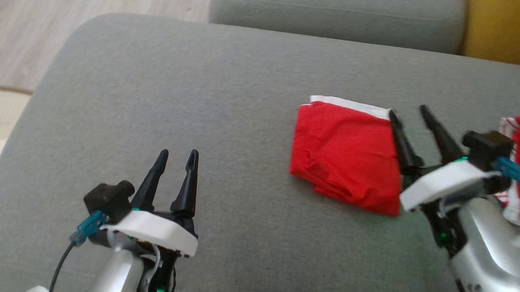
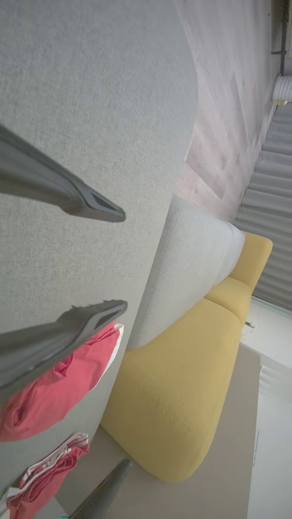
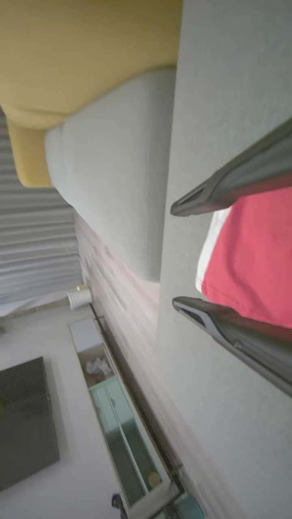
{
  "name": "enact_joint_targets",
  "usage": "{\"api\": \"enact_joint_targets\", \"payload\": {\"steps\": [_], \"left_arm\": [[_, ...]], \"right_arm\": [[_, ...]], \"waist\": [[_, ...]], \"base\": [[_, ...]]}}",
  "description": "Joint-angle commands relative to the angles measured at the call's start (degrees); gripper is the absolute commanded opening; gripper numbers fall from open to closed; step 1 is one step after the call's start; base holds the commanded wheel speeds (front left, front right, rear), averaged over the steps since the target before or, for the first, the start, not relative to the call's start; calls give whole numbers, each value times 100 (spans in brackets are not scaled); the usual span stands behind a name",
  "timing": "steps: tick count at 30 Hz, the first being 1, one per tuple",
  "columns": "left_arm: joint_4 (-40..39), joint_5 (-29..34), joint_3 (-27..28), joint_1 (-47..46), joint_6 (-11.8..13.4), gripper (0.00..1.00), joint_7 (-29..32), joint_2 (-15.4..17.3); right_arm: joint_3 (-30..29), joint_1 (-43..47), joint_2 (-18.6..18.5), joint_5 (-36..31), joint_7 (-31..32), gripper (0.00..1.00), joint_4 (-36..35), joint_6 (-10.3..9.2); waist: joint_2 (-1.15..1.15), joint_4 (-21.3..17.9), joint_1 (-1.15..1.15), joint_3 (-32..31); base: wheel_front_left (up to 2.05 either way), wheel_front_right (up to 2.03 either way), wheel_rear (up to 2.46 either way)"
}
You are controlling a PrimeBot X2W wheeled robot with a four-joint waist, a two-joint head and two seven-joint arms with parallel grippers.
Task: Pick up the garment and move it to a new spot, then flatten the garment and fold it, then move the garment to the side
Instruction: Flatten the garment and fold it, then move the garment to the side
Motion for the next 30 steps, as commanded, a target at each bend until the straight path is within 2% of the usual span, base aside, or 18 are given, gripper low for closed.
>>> {"api": "enact_joint_targets", "payload": {"steps": [1, 7, 14, 22, 30], "left_arm": [[-240, 27, 232, -163, -3, 100, -71, 30], [-383, -39, 275, -242, 71, 100, -71, 30], [-454, -46, 227, -191, 145, 100, -71, 30], [-493, -20, 280, -67, 133, 100, -71, 30], [-537, -39, 220, -124, 129, 100, -71, 30]], "right_arm": [[-75, 77, -37, -194, -130, 100, -286, -5], [-951, 697, -25, -1172, -478, 100, -886, -5], [-1648, 1499, 412, -1689, -591, 100, -1386, -5], [-1757, 1735, 621, -1922, -545, 100, -1609, -5], [-1796, 1643, 600, -1826, -491, 100, -1589, -5]], "waist": [[0, -152, 0, -61], [0, -439, 0, -75], [0, -695, 0, -105], [0, -761, 0, -62], [0, -592, 0, 120]], "base": [[0, 0, 0], [0, 0, 0], [0, 0, 0], [0, 0, 0], [0, 0, 0]]}}
